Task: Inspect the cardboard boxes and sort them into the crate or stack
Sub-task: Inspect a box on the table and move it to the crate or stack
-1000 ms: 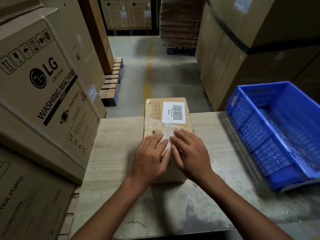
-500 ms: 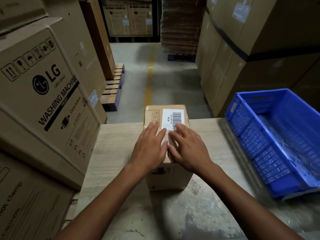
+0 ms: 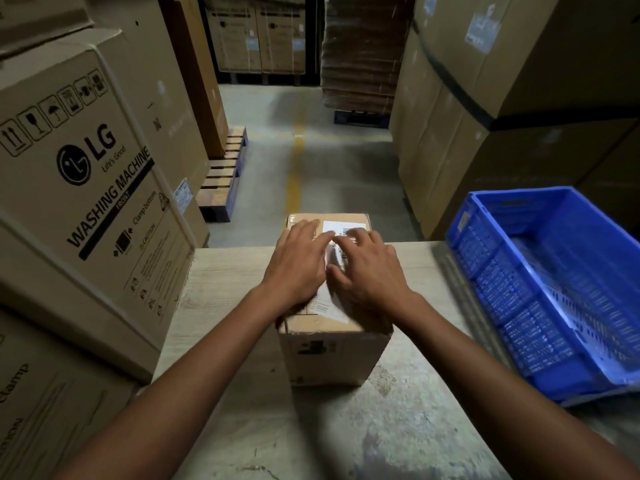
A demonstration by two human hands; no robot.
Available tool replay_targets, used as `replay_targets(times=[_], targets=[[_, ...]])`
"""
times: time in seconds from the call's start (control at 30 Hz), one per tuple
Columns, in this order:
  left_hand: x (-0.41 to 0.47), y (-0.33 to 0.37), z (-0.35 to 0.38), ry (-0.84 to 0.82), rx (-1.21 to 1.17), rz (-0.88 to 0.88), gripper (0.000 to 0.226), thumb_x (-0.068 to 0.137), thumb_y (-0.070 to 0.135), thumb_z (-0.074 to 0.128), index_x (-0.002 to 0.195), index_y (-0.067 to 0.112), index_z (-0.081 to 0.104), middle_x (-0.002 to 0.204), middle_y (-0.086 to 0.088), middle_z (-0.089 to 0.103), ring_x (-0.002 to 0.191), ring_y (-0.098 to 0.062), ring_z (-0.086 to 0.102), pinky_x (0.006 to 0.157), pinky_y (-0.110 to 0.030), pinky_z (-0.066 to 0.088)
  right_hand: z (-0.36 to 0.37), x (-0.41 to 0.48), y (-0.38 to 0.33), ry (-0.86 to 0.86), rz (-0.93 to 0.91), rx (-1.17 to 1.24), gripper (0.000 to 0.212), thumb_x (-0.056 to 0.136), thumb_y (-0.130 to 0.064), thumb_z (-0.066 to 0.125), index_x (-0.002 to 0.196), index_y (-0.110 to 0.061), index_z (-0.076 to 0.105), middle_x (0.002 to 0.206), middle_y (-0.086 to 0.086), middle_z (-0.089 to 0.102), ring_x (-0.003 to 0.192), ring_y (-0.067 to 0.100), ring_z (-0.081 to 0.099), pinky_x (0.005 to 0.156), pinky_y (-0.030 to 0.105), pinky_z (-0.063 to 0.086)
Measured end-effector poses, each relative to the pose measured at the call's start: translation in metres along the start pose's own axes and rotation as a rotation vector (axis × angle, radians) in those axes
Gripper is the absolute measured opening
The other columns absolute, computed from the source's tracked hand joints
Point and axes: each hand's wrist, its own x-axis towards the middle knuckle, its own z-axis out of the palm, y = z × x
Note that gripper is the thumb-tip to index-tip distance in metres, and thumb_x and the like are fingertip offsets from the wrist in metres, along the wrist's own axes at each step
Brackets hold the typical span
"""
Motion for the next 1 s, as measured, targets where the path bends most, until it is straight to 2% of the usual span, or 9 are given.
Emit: replay_targets(times=[0.23,0.33,0.43,0.5,0.6,0.77,0.83,0.93,1.0], targets=[[0.019,-0.019,0.017,-0.047,0.106,0.022,0.045,0.101,0.024,0.043,0.146,0.021,0.043,0.143,-0.004,0.045,0.133,-0.023,0.036,0.109,-0.047,0.034,0.021,0.011,0.002,-0.041,-0.021,0.006,0.062,0.103,-0.056,0.029,0.155,-0.023,0.029,0.165,0.005,0.022,0.154,0.026,0.012,0.116,0.045,0.032],[0.02,-0.022,0.019,0.107,-0.112,0.002,0.036,0.1,0.017,0.047,0.134,0.017,0.057,0.131,-0.003,0.054,0.121,-0.021,0.044,0.101,-0.045,0.042,0.019,0.008,0.002,-0.038,-0.017,0.051,0.063,0.103,-0.056,0.03,0.156,-0.023,0.029,0.166,0.005,0.019,0.154,0.025,0.01,0.117,0.048,0.033],[0.009,-0.021,0.022,0.272,-0.411,-0.297,0.044,0.096,0.015,0.055,0.139,0.019,0.048,0.14,0.0,0.045,0.126,-0.017,0.043,0.1,-0.039,0.047,0.022,-0.002,0.003,0.016,0.159,0.18,0.07,0.098,-0.06,0.041,0.157,-0.025,0.026,0.167,0.007,0.013,0.154,0.028,0.01,0.117,0.052,0.031],[0.006,-0.019,0.021,0.167,-0.687,-0.53,0.048,0.098,0.022,0.055,0.142,0.025,0.04,0.142,0.002,0.046,0.121,-0.016,0.051,0.095,-0.039,0.051,0.024,-0.006,0.008,0.04,0.357,0.333,0.077,0.093,-0.063,0.051,0.156,-0.029,0.021,0.164,0.009,0.023,0.147,0.033,0.03,0.109,0.051,0.043],[0.009,-0.007,0.019,0.038,-1.168,-0.722,0.036,0.099,0.019,0.051,0.134,0.026,0.044,0.121,-0.003,0.066,0.094,-0.022,0.071,0.081,-0.047,0.06,0.018,-0.01,0.025,0.048,0.354,0.588,0.066,0.092,-0.052,0.062,0.146,-0.032,0.031,0.14,-0.001,0.06,0.113,0.022,0.065,0.085,0.036,0.055],[0.009,0.012,0.038,0.112,-1.15,-0.863,0.088,0.072,0.032,0.059,0.139,0.059,0.009,0.138,-0.005,0.05,0.115,-0.033,0.058,0.088,-0.055,0.055,-0.012,0.004,0.059,-0.078,0.3,0.55,0.072,0.089,-0.049,0.069,0.15,-0.03,0.036,0.142,0.0,0.058,0.114,0.023,0.063,0.093,0.047,0.055],[0.008,0.02,0.035,0.135,-1.052,-0.856,0.101,0.072,0.029,0.067,0.147,0.05,0.002,0.148,-0.009,0.035,0.13,-0.036,0.043,0.101,-0.052,0.046,-0.018,0.012,0.057,-0.018,0.296,0.354,0.06,0.089,-0.05,0.067,0.143,-0.028,0.049,0.139,0.001,0.059,0.118,0.023,0.059,0.096,0.046,0.052],[0.021,0.013,0.029,0.256,-0.842,-0.715,0.082,0.09,0.021,0.064,0.155,0.027,0.015,0.157,-0.008,0.026,0.141,-0.031,0.026,0.108,-0.041,0.036,-0.021,-0.006,0.022,0.077,0.27,0.211,0.048,0.092,-0.052,0.056,0.131,-0.024,0.06,0.136,0.003,0.058,0.123,0.026,0.052,0.099,0.044,0.046],[0.031,-0.002,0.027,0.305,-0.81,-0.654,0.062,0.093,0.023,0.06,0.149,0.024,0.035,0.146,-0.009,0.045,0.132,-0.03,0.042,0.107,-0.043,0.042,-0.017,-0.034,-0.01,-0.03,0.246,0.176,0.059,0.091,-0.065,0.048,0.133,-0.025,0.057,0.144,0.008,0.051,0.133,0.031,0.044,0.107,0.049,0.04]])
